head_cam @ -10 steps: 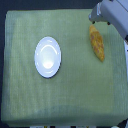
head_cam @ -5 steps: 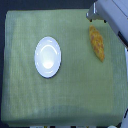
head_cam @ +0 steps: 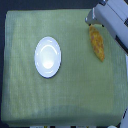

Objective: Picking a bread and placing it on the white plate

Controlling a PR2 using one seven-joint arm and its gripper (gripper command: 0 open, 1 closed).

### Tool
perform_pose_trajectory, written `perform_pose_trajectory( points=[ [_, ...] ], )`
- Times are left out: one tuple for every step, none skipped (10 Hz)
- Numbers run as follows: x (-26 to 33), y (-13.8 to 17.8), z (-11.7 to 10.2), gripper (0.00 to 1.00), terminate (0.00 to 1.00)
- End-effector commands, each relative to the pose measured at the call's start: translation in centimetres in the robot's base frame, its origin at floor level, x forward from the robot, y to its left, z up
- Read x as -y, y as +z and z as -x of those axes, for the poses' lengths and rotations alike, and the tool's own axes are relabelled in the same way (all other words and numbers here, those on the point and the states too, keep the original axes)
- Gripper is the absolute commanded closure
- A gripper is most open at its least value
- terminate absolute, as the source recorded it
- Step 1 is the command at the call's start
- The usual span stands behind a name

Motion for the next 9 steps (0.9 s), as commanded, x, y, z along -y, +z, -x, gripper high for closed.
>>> perform_pose_trajectory(
  points=[
    [0.6, -3.1, 1.4, 0.0, 0.0],
    [0.9, -3.5, 1.9, 0.0, 0.0],
    [1.2, -4.1, 2.3, 0.0, 0.0],
    [1.1, -4.2, 2.3, 0.0, 0.0],
    [1.0, -4.3, 2.3, 0.0, 0.0],
    [0.8, -4.4, 2.3, 0.0, 0.0],
    [0.7, -4.5, 2.2, 0.0, 0.0],
    [0.7, -4.5, 2.1, 0.0, 0.0],
    [0.7, -4.6, 2.0, 0.0, 0.0]
  ],
)
